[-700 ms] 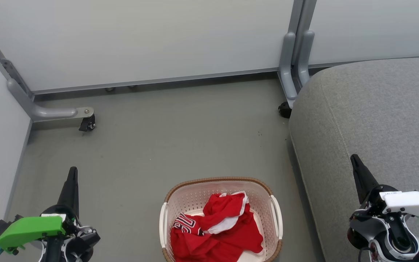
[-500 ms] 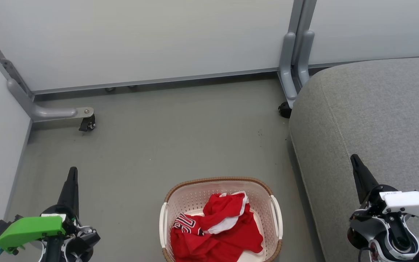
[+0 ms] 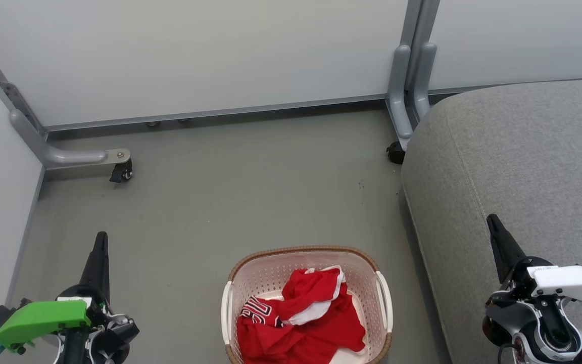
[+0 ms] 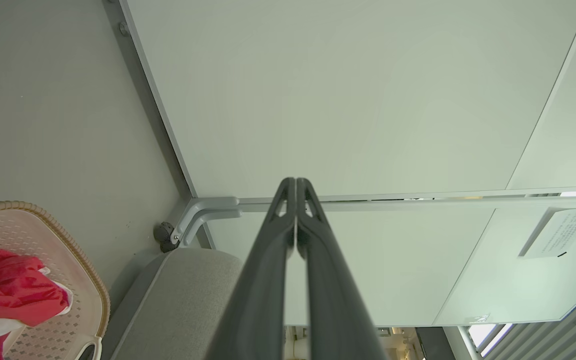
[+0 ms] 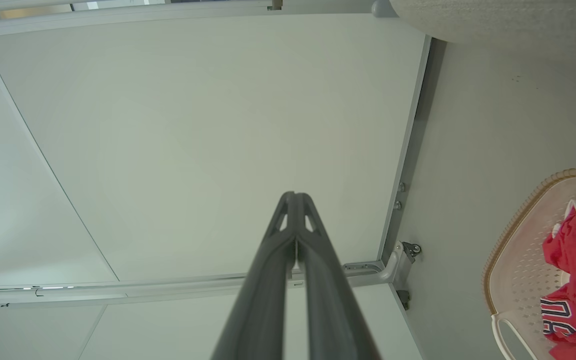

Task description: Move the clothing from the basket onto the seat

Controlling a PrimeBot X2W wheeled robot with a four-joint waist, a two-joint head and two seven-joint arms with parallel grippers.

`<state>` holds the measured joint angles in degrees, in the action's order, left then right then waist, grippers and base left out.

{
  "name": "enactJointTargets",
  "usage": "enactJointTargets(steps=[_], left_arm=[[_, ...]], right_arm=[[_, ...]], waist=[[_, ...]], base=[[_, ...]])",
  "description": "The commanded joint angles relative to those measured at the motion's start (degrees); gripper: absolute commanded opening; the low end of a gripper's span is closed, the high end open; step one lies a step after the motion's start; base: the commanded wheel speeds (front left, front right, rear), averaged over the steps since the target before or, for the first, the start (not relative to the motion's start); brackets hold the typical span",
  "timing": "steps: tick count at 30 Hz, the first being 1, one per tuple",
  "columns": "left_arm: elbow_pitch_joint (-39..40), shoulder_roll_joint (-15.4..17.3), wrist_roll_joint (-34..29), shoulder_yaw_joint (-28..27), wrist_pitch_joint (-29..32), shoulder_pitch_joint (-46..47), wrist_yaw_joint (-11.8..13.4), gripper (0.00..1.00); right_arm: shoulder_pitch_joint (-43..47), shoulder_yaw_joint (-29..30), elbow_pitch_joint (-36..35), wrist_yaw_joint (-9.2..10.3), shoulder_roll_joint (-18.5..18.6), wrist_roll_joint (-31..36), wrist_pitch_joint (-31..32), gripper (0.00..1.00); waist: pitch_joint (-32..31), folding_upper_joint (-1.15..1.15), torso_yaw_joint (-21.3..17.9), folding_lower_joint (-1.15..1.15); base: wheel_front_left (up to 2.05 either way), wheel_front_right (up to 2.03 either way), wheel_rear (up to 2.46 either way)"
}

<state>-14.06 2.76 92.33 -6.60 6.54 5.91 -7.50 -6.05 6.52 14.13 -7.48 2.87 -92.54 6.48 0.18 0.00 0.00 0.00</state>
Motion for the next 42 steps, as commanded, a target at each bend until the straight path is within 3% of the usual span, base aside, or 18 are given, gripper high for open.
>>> enactJointTargets(steps=[1,15,16,30,42], left_arm=[[-0.01,0.15,0.18,0.0,0.11,0.64,-0.16,0.0],[-0.02,0.15,0.18,0.0,0.11,0.64,-0.16,0.0],[-0.15,-0.04,0.0,0.03,-0.02,-0.06,0.0,1.0],[0.65,0.23,-1.63,3.96,-3.38,1.18,0.02,1.0],[4.37,1.12,-14.04,5.82,-6.47,2.07,0.01,1.0]], right_arm=[[-0.45,0.0,0.07,-0.02,0.06,0.27,0.01,0.0],[-0.45,0.0,0.07,-0.02,0.06,0.27,0.01,0.0],[0.07,0.0,0.14,0.0,-0.03,-0.01,-0.01,1.0],[-0.05,-2.09,-0.24,0.01,0.19,2.72,-3.42,1.0],[-0.74,-2.73,-2.91,0.0,0.67,17.42,-6.44,1.0]], waist=[[0.0,0.0,0.0,0.0],[0.0,0.0,0.0,0.0],[0.0,0.0,0.0,0.0],[0.14,0.0,-0.02,0.0],[0.19,0.0,0.06,0.0]], base=[[0.0,0.0,0.0],[0.0,0.0,0.0],[0.0,0.0,0.0],[0.0,0.0,0.0],[0.0,0.0,0.0]])
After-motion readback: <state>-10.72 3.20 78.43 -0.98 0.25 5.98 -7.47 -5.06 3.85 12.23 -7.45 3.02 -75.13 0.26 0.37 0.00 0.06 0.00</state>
